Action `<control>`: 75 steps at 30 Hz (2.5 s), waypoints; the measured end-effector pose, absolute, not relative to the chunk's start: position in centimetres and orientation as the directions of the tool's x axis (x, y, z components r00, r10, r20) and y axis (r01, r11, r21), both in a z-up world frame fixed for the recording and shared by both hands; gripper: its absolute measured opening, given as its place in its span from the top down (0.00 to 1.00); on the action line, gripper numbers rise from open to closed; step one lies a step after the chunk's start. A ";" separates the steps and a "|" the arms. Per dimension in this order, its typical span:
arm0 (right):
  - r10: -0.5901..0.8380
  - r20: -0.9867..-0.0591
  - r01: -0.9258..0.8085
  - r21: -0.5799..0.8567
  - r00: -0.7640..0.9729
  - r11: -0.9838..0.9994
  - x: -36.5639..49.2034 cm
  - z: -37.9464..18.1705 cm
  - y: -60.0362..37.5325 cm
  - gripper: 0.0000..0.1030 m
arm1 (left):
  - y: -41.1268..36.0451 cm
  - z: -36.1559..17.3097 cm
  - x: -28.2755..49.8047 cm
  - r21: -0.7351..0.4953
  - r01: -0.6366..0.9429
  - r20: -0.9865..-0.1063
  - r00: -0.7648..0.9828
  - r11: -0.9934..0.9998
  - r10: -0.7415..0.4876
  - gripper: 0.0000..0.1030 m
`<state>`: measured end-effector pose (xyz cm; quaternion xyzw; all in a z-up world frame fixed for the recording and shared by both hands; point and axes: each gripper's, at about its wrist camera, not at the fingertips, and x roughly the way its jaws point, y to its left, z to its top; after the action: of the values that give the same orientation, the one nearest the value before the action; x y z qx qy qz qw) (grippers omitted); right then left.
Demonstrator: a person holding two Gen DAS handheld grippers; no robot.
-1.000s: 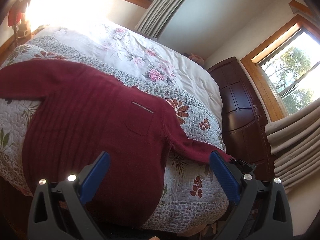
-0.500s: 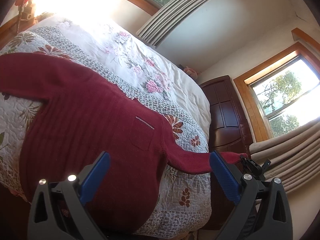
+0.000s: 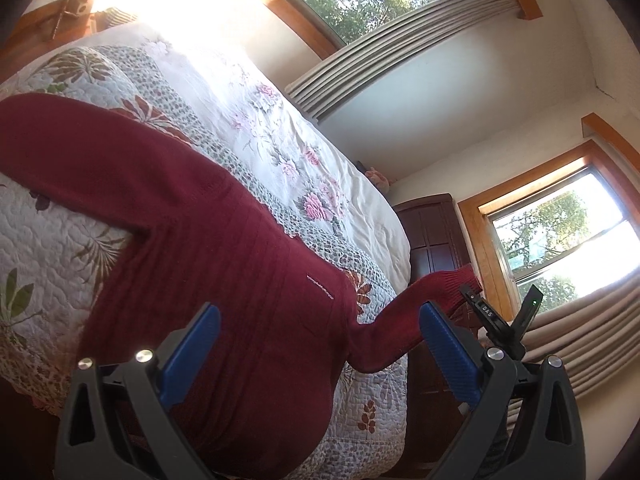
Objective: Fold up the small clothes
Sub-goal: 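Lay the held sleeve across the sweater body and open the right tool, then grasp the other sleeve cuff with the left tool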
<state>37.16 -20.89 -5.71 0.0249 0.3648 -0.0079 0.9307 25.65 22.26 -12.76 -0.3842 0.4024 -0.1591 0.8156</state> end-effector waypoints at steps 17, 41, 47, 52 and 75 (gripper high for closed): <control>0.037 -0.887 -0.148 -0.036 0.461 0.988 42.8 -23.5 1.7 0.88 | 24.1 -16.8 33.5 -0.721 0.008 -0.579 0.542 0.692 -0.609 0.04; 0.147 -0.888 0.155 0.235 0.435 0.960 23.0 -19.8 -9.9 0.54 | 10.5 -32.5 49.3 -0.775 -0.126 -0.628 0.045 0.619 -0.777 0.04; 0.194 -0.874 0.126 0.276 0.445 0.953 23.0 -19.5 -9.1 0.54 | 9.6 -32.2 49.9 -0.750 -0.111 -0.655 -0.013 0.652 -0.755 0.44; 0.211 -0.866 0.110 0.289 0.453 0.951 22.9 -19.2 -8.4 0.54 | 8.7 -32.2 49.8 -0.724 -0.099 -0.681 -0.060 0.683 -0.730 0.44; 0.202 -0.866 0.132 0.290 0.458 0.948 21.5 -18.9 -8.3 0.54 | 16.4 -17.9 50.3 -0.743 0.187 -0.607 0.216 0.643 -0.765 0.94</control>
<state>21.48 -8.28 -18.93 0.1602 0.5203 0.0209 0.8386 50.29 16.40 -17.87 -0.2697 0.5349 -0.3253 0.7317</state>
